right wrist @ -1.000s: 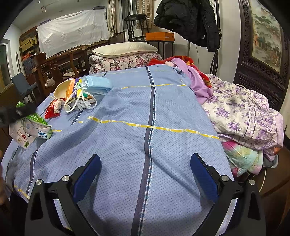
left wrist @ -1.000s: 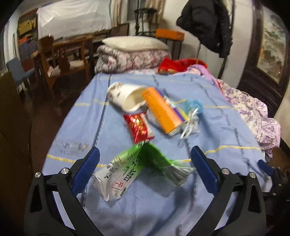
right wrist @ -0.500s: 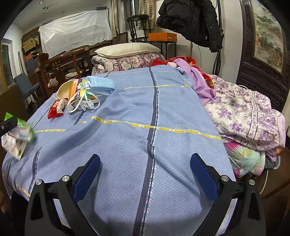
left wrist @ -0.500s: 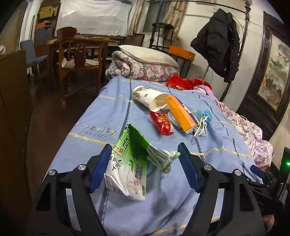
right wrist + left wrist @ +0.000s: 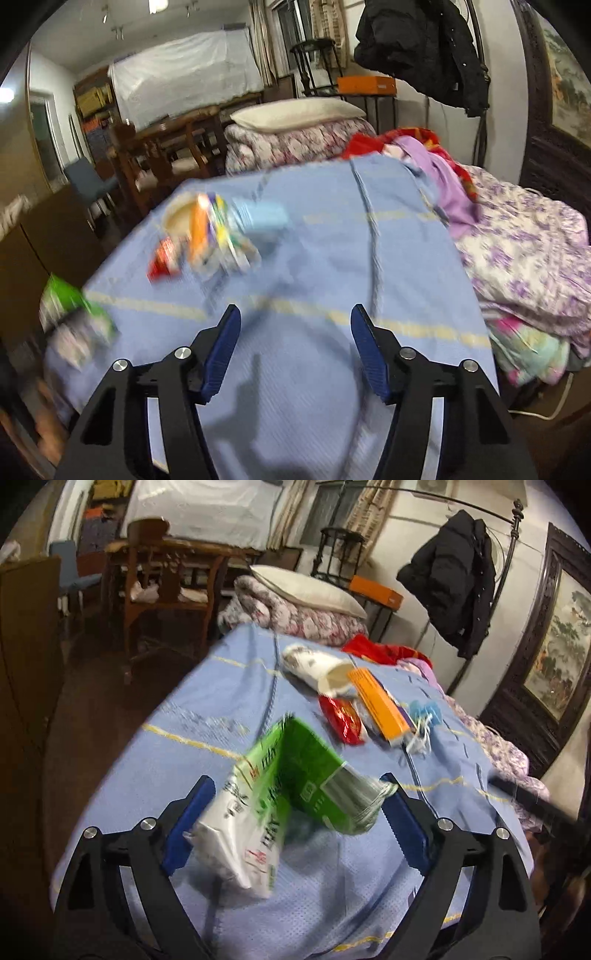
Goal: Collect trash
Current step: 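Grasp the blue face mask with the right tool while the left tool holds the carton, then carry the carton and mask to the red basket and open both tools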
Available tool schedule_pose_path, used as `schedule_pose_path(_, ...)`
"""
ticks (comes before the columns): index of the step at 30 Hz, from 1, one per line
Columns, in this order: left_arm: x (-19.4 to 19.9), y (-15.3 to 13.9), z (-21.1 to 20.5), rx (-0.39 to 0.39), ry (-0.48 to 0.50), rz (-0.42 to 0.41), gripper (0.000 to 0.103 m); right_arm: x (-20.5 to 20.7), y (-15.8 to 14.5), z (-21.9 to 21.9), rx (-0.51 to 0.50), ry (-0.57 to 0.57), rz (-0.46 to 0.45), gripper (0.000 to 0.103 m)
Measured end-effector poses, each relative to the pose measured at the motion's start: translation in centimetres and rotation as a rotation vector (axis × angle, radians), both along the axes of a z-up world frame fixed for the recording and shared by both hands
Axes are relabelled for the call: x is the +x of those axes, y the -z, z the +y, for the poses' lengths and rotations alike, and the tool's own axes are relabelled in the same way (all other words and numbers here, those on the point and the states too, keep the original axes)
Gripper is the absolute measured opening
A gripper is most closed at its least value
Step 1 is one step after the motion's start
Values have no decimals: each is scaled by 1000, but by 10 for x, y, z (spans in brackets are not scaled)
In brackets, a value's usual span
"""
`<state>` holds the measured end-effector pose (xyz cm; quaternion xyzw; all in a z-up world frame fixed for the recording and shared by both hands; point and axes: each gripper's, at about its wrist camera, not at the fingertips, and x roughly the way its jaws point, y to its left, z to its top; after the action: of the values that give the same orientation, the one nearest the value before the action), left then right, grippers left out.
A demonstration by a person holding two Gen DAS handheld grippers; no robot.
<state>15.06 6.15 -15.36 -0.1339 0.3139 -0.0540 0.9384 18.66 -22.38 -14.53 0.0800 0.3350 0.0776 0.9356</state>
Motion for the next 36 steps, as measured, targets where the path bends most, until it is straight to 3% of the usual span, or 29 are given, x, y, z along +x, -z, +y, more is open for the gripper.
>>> schedule_pose_path(7, 2, 12, -6, -4, 49, -1, 69, 54, -19, 24, 20, -21, 25, 61)
schedule_pose_path(15, 1, 14, -16, 11, 72, -13, 69, 118, -1, 52, -6, 8, 127, 60)
schedule_pose_path(17, 0, 14, -15, 6, 74, -12, 69, 122, 7, 51, -14, 20, 153, 11)
schedule_pose_path(20, 0, 13, -13, -3, 77, -9, 69, 101, -5, 37, 38, 35, 86, 8)
schedule_pose_path(25, -7, 6, -10, -10, 77, -28, 69, 40, -43, 16, 38, 8, -39, 8)
schedule_pose_path(29, -15, -3, -9, 11, 69, -53, 69, 0, -62, -4, 32, -5, -80, 8)
schedule_pose_path(36, -22, -21, 7, -68, 69, -50, 69, -55, -79, -33, 21, -22, -110, 8)
